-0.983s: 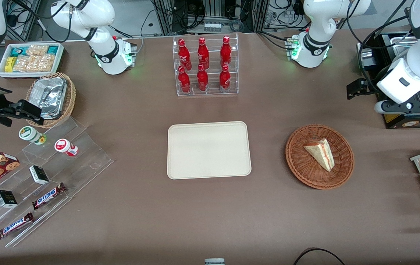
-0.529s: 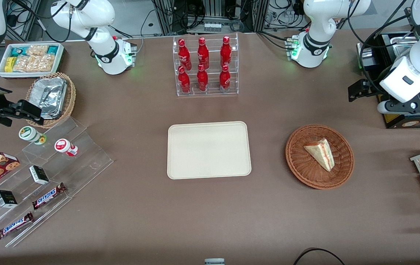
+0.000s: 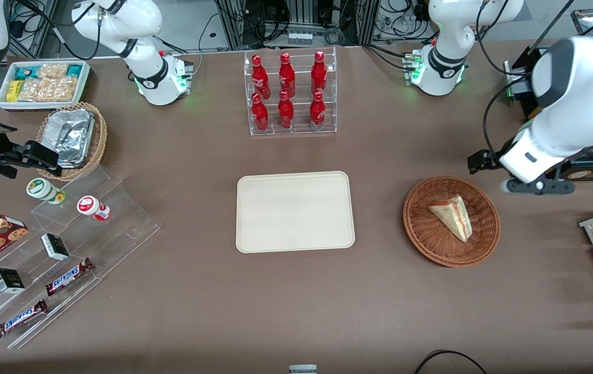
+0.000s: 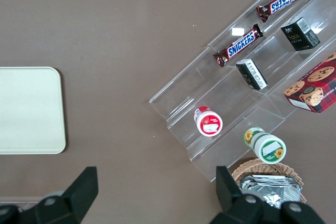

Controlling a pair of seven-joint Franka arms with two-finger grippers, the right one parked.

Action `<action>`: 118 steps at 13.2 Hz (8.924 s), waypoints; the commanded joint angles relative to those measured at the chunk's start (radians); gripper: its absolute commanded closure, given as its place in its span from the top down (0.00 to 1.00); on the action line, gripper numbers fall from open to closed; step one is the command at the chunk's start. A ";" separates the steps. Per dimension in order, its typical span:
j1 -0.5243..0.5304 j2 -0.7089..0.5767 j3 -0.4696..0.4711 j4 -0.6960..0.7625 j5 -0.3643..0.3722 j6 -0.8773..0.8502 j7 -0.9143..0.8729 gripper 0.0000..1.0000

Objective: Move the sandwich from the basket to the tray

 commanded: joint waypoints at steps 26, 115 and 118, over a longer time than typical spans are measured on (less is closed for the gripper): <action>-0.016 0.257 0.011 -0.249 -0.006 0.581 -0.694 1.00; 0.100 0.047 -0.118 0.358 0.054 -0.428 0.108 1.00; 0.070 0.030 -0.036 0.383 0.055 -0.459 0.113 1.00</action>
